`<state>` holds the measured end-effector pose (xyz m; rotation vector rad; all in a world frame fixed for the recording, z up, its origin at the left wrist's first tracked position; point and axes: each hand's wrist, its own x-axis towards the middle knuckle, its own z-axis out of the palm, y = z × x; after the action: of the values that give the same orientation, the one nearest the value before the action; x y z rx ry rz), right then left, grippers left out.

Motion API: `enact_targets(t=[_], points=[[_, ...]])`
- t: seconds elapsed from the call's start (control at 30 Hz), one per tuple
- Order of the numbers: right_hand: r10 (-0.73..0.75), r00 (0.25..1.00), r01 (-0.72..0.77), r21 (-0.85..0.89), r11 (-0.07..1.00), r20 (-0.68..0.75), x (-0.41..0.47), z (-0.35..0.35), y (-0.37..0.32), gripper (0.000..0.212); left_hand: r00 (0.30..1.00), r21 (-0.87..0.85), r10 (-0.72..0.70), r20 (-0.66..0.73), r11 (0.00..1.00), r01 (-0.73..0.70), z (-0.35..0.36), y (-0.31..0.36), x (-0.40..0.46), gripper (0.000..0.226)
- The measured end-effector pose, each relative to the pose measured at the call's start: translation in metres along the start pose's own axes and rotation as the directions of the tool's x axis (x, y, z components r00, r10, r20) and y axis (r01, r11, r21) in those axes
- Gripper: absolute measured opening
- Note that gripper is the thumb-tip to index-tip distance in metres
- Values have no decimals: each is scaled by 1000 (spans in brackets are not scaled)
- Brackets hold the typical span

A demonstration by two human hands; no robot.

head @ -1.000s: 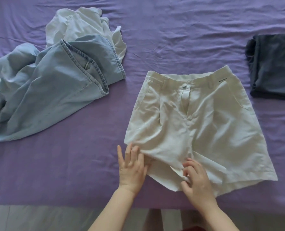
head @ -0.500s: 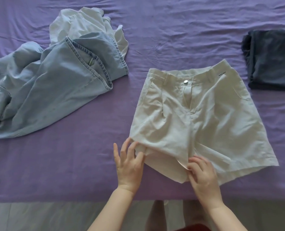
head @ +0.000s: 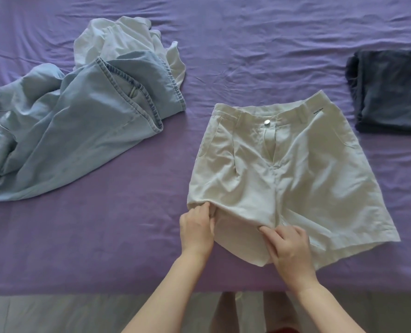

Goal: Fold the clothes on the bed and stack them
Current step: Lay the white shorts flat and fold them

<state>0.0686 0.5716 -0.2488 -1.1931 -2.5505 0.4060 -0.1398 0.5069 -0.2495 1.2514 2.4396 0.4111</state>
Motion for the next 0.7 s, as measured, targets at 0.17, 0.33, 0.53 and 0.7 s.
enact_targets(t=[0.17,0.33,0.53,0.7], points=[[64,996,-61,48,997,-59,-1,-17,5,22,986,35,95,-135,995,-91,-23,-18,-30,12],[135,991,-137,184,973,24,-12,-28,0,18,915,-227,-403,23,889,397,-41,-36,-66,12],[253,934,-302,178,936,253,-28,-18,-2,41,730,-141,-671,133,716,684,-27,-34,-60,13],[155,969,-171,71,983,193,-27,-2,-8,26,1000,202,-12,4,979,11,-12,-31,-53,34]])
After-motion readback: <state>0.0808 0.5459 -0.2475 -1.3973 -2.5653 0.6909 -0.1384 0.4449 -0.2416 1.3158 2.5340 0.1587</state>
